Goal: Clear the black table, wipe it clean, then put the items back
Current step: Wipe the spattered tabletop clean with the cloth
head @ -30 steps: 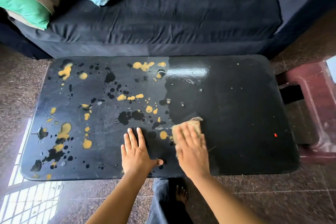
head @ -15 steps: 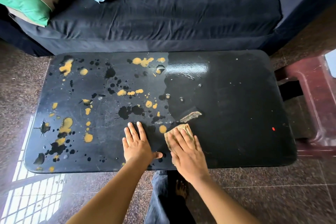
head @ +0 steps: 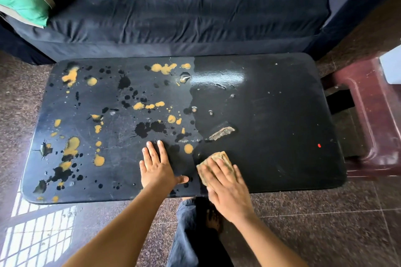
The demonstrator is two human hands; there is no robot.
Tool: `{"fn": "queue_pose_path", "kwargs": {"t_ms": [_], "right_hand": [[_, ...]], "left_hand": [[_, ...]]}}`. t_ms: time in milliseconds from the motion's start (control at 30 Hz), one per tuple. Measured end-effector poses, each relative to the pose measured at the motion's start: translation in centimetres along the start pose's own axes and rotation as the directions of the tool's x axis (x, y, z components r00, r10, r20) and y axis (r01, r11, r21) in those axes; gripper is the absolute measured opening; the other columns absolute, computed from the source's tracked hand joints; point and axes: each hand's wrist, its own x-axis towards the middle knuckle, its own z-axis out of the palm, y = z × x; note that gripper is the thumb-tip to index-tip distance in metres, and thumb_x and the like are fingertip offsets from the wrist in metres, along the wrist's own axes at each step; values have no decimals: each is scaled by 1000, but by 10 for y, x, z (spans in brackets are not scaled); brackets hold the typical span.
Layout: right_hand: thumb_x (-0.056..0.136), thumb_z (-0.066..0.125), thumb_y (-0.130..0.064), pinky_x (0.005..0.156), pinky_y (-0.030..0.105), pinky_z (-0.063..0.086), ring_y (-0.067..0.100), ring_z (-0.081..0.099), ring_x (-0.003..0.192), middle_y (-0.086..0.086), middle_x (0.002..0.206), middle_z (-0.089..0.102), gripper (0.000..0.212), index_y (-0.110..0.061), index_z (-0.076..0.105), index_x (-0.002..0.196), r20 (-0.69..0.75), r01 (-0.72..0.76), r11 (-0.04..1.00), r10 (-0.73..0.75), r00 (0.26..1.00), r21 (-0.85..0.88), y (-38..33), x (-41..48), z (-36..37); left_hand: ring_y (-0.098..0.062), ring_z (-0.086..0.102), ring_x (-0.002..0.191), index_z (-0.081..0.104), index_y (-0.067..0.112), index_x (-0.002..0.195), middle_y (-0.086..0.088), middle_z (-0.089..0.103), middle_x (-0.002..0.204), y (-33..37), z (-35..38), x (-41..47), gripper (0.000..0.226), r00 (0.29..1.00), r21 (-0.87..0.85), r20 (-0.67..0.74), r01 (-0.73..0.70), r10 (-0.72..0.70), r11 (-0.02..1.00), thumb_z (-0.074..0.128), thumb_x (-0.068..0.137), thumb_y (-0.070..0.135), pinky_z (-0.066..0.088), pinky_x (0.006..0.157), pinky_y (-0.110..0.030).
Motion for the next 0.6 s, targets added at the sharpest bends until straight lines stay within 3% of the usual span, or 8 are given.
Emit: {"fn": "queue_pose_path", "kwargs": {"t_ms": [33, 100, 233, 300, 367, 467, 533, 600], "right_hand": [[85, 44, -36, 108, 51, 34, 15, 23, 143, -10, 154, 27, 62, -32, 32, 146, 7, -24, 999, 24, 1000, -25, 16, -5, -2], [85, 40, -35, 107, 53, 35, 18, 22, 144, -7, 155, 24, 62, -28, 33, 146, -6, -208, 977, 208, 978, -33, 47, -17, -7], [85, 35, -33, 108, 55, 28, 26, 23, 142, 5, 153, 30, 62, -18, 36, 145, -65, -578, 811, 584, 809, 90, 22, -20, -3], [82, 38, -34, 109, 53, 22, 26, 25, 140, 3, 152, 32, 63, -20, 35, 144, -79, -524, 836, 540, 838, 160, -22, -7, 4], [84, 41, -35, 112, 51, 21, 24, 25, 141, 1, 151, 34, 57, -24, 39, 140, -57, -309, 941, 319, 946, 140, -60, 3, 8], [85, 45, -38, 113, 50, 24, 20, 27, 141, -2, 152, 33, 54, -26, 44, 138, -34, -92, 993, 94, 995, 75, -58, 8, 12], [85, 45, -38, 112, 51, 27, 18, 27, 142, -5, 153, 29, 60, -27, 38, 144, -25, -92, 995, 93, 995, 32, -32, -1, 13], [90, 39, -38, 111, 51, 27, 18, 21, 144, -4, 155, 23, 59, -25, 33, 147, -48, -212, 977, 212, 976, 10, -3, -14, 12]], "left_hand": [[-32, -22, 143, -33, 10, 142, -18, -31, 152, 0, 0, 0, 136, 1000, -1, 1, -1, 1, 1000, 63, 69, 72, 0, 118, -44], [-33, -22, 143, -34, 10, 141, -18, -32, 151, 0, 0, 0, 135, 1000, -2, 0, -5, 5, 1000, 63, 69, 71, 0, 118, -44], [-33, -23, 143, -34, 9, 141, -19, -32, 151, 0, 2, 1, 137, 1000, -21, -7, -11, 10, 1000, 64, 68, 71, 0, 118, -44], [-33, -23, 143, -34, 9, 141, -18, -32, 151, -1, 3, 1, 137, 1000, -32, -14, -14, 14, 999, 64, 68, 71, 0, 118, -44], [-32, -22, 143, -32, 10, 142, -18, -30, 152, -3, 5, 1, 136, 999, -40, -38, -26, 24, 999, 63, 68, 72, 1, 118, -44], [-31, -20, 144, -29, 12, 144, -16, -27, 154, -6, 7, 1, 134, 995, -57, -83, -51, 47, 997, 62, 68, 73, 2, 119, -44], [-29, -19, 145, -29, 13, 145, -14, -27, 154, -10, 7, -2, 134, 994, -47, -95, -61, 56, 997, 60, 66, 76, 2, 119, -43], [-28, -17, 145, -27, 15, 146, -12, -26, 155, -13, 6, -3, 132, 991, -19, -116, -72, 69, 997, 57, 66, 79, 3, 119, -42]]}}
